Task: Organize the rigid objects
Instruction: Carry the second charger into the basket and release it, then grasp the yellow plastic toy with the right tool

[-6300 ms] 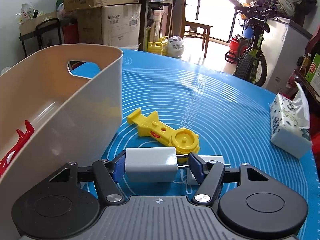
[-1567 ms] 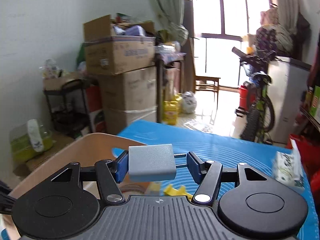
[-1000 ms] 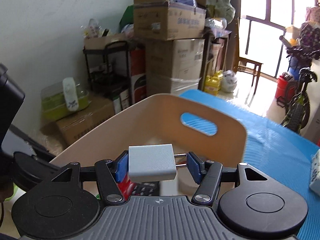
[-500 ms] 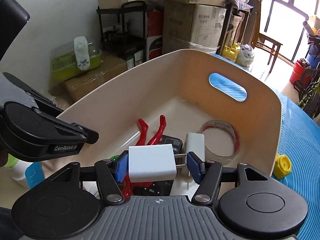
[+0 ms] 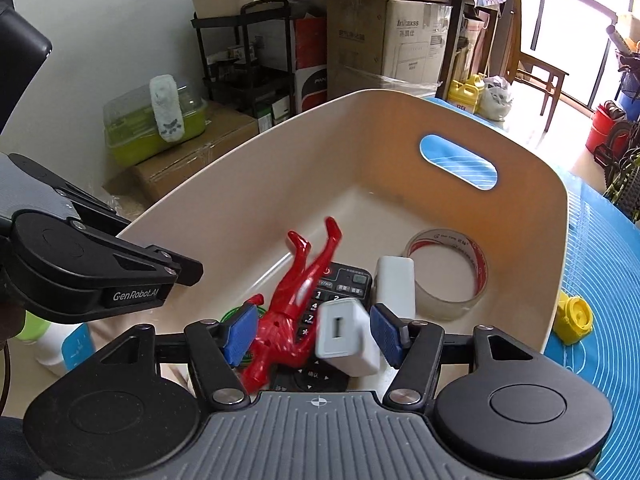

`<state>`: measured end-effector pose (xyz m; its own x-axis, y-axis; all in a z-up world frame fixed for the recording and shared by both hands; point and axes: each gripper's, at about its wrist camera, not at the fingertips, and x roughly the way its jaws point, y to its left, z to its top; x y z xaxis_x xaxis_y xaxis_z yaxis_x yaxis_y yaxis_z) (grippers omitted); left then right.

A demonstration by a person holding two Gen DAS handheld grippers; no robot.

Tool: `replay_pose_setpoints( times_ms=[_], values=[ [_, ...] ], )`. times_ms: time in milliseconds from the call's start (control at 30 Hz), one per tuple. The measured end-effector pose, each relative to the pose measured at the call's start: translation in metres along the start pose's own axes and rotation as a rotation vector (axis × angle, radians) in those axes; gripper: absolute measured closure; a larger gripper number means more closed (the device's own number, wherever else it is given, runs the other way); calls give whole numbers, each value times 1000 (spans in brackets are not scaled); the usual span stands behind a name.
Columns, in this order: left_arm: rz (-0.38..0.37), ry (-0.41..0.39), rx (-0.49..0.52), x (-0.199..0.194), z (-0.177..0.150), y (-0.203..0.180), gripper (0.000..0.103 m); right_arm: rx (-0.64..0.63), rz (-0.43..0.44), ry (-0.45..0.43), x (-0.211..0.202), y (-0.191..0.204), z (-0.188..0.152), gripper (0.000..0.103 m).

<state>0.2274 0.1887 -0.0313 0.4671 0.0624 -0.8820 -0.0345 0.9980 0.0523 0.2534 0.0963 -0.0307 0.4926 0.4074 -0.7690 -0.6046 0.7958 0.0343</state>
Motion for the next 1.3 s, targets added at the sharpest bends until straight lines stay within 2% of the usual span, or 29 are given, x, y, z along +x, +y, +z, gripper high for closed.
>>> replay_pose_setpoints(
  times_ms=[167,367,533,700,967,1200,1300],
  values=[
    [-1,0,0,0,0,0,96,3,-2,-18,-4,-3,1,33],
    [-3,-1,-1,0,-1,0,96,37,-29,-117,-27,-21,9,33],
    [-4,-1,-1,-1,-1,0,96,107,-91,-227,-53,-57,17,33],
    [-3,-1,-1,0,-1,0,96,215,-157,-286,-67,-104,13,33],
    [-2,1,-1,0,-1,1,96,336,-266,-252,-47,-164,-7,33],
    [-3,1,0,-1,-2,1,96,384,-306,-131,5,-199,-32,33],
    [-6,0,0,-1,-3,1,96,382,-321,-110,21,-208,-39,33]
  ],
)
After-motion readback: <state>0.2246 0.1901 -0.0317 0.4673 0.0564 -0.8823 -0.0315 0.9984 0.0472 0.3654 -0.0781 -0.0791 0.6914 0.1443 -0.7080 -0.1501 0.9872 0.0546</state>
